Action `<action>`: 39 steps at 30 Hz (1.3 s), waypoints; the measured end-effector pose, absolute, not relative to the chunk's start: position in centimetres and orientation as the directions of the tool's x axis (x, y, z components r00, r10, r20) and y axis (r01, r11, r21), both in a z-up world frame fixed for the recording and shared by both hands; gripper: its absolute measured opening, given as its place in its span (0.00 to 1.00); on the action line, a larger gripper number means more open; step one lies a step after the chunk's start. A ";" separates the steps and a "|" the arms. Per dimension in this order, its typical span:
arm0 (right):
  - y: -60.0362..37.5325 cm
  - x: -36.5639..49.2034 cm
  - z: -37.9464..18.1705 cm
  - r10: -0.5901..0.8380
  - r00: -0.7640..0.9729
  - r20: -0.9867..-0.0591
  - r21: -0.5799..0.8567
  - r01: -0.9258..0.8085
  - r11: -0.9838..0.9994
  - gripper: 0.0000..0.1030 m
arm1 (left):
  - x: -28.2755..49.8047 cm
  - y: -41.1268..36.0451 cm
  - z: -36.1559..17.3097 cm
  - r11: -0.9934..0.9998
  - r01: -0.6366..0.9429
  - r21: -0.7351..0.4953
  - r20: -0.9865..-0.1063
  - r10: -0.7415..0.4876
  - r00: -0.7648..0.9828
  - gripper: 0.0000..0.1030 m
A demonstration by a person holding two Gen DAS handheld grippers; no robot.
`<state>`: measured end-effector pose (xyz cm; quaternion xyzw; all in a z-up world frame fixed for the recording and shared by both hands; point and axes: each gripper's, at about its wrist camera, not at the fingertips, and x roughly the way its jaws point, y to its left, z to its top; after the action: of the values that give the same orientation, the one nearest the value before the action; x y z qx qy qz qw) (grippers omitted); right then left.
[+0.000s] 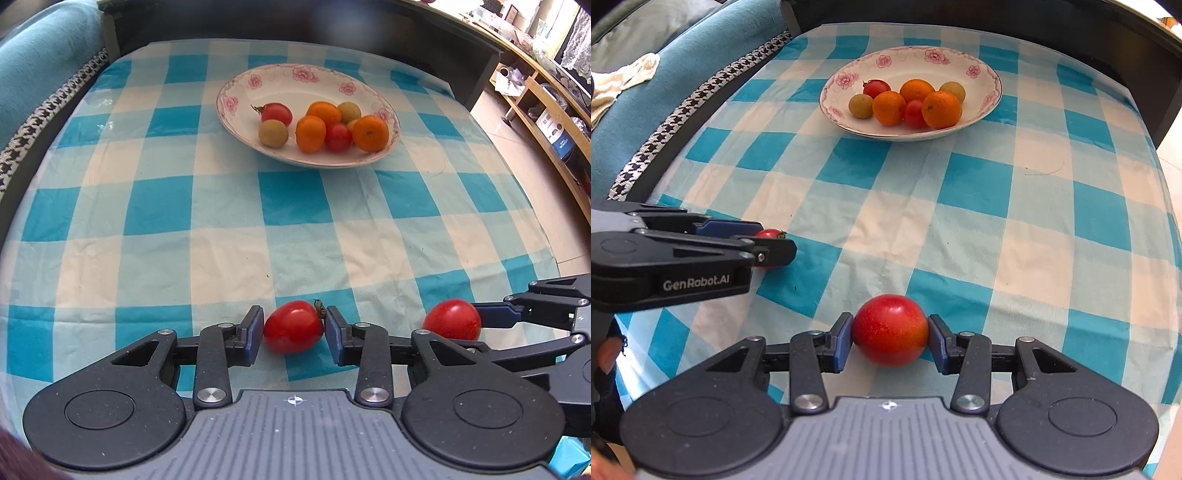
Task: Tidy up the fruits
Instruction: 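Carry both red tomatoes in both grippers toward the bowl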
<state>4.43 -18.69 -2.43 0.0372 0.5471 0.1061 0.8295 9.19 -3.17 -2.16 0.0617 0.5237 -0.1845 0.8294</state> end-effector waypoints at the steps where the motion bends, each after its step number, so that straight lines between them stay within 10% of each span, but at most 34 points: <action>1: -18.8 4.4 -2.5 0.217 0.379 -0.900 0.180 -0.131 0.975 0.43 | 9.1 -3.2 -2.3 0.924 0.372 -0.087 -0.892 -0.239 0.383 0.45; 15: -19.0 4.5 -2.5 0.234 0.379 -0.895 0.200 -0.129 0.971 0.44 | 9.2 -4.4 -2.8 0.903 0.427 -0.052 -0.894 -0.232 0.383 0.59; 39: -18.8 3.9 -2.5 0.217 0.390 -0.895 0.180 -0.129 0.975 0.43 | 7.6 -4.8 -2.8 0.891 0.454 -0.015 -0.902 -0.208 0.377 0.52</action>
<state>3.92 -18.79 -2.53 0.0403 0.5427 0.1038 0.8325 7.59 -4.80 -2.84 0.1184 0.5203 -0.2014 0.8214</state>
